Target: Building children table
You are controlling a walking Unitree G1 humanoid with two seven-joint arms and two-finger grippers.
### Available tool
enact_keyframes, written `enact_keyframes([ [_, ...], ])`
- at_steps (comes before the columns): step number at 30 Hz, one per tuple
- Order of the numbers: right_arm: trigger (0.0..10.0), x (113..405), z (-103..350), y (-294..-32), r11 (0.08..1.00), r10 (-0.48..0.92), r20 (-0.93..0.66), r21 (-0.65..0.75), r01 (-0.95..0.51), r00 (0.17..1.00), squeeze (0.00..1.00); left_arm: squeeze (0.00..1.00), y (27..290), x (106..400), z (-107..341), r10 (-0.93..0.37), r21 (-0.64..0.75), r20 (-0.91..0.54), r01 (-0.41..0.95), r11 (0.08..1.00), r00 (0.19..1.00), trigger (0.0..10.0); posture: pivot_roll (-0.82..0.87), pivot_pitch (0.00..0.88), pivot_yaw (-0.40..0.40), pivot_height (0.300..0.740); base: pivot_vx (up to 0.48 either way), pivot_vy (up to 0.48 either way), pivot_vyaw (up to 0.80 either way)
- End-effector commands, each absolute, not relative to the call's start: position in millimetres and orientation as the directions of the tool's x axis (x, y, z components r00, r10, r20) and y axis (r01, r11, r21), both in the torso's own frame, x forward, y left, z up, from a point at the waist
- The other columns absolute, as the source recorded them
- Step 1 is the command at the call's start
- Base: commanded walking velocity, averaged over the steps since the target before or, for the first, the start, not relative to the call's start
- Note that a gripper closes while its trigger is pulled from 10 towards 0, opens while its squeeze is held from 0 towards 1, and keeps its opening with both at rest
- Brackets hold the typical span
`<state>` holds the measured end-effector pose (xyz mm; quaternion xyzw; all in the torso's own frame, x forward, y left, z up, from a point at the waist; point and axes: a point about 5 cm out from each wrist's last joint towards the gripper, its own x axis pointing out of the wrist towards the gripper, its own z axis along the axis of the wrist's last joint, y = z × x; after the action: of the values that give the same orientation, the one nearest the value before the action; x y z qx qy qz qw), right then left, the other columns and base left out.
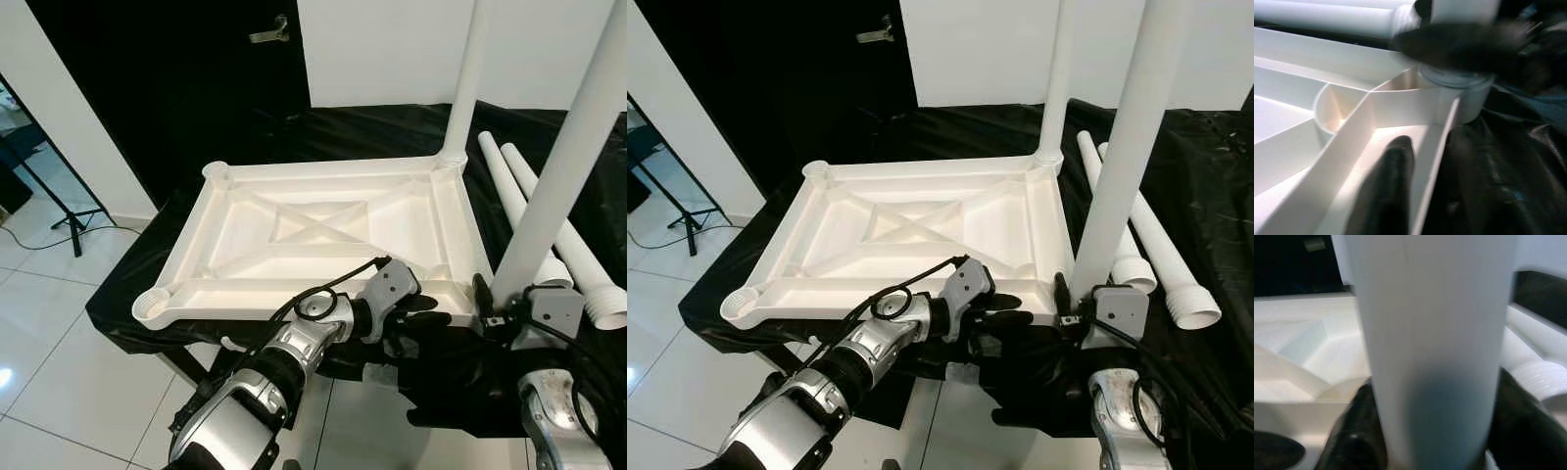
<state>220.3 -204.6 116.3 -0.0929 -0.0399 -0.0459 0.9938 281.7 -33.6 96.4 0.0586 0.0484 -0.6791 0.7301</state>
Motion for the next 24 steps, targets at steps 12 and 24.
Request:
enact_keyframes([
  [12, 10.0, 207, 116, -217, 0.95, -0.162, 0.081, -0.258, 0.178, 0.983, 0.0, 0.0, -35, 279, 106, -1.0, -0.079, 0.016, 0.997, 0.012, 0.013, 10.0, 0.01, 0.0, 0.081, 0.74, 0.0, 0.0, 0.0],
  [24, 10.0, 172, 115, -220, 0.937, -0.238, 0.033, -0.257, 0.238, 0.971, 0.0, 0.0, -4, 285, 115, -0.979, -0.16, 0.164, 0.982, 0.098, 0.124, 10.0, -0.02, 0.0, 0.099, 0.74, 0.0, 0.0, 0.0],
])
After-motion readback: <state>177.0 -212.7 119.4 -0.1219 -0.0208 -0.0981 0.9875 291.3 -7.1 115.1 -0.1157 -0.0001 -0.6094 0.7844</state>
